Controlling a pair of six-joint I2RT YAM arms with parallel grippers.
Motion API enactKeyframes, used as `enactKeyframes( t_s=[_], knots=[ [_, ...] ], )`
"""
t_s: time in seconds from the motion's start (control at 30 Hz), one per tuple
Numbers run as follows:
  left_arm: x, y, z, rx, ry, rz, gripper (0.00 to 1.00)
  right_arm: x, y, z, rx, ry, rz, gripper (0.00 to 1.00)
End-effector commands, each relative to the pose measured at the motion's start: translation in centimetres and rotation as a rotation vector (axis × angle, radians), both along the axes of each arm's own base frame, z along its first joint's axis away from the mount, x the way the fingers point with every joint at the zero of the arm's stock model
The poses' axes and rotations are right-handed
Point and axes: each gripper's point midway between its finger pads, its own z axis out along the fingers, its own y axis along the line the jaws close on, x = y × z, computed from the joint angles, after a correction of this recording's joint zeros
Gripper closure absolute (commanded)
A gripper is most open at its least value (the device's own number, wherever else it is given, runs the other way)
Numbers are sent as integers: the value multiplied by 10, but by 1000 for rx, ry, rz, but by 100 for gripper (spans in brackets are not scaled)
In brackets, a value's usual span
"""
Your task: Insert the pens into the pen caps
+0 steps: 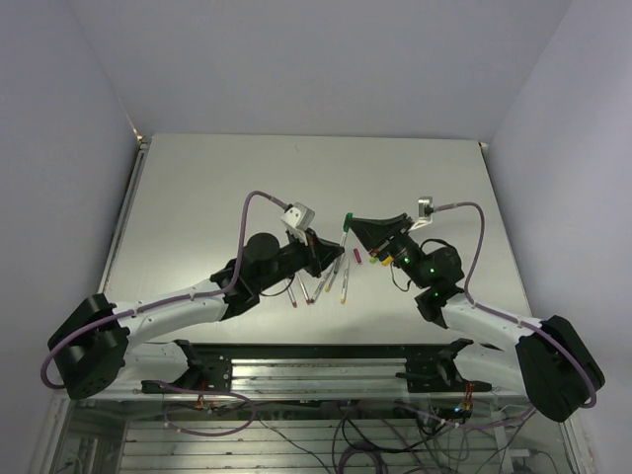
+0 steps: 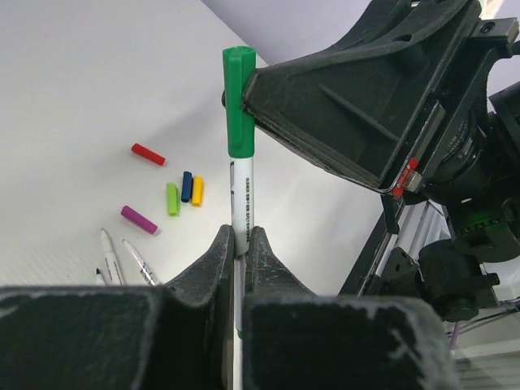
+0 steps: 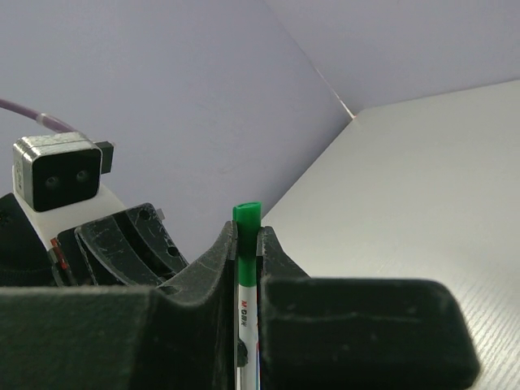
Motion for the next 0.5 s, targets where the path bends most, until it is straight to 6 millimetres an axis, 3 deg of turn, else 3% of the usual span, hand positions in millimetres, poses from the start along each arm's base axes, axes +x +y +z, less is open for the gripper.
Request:
enactKeyframes(
  t_s=[0.0, 0.27, 0.47],
  knots=[
    [20, 17, 122, -300, -240, 91, 93, -23, 23, -69, -179, 168, 140, 100],
    [22, 12, 104, -260, -193, 72, 93, -16, 24, -65, -175, 163, 116, 100],
    [31, 7, 43, -108, -75, 95, 93, 5, 18, -35, -197, 109, 12, 98]
  ],
)
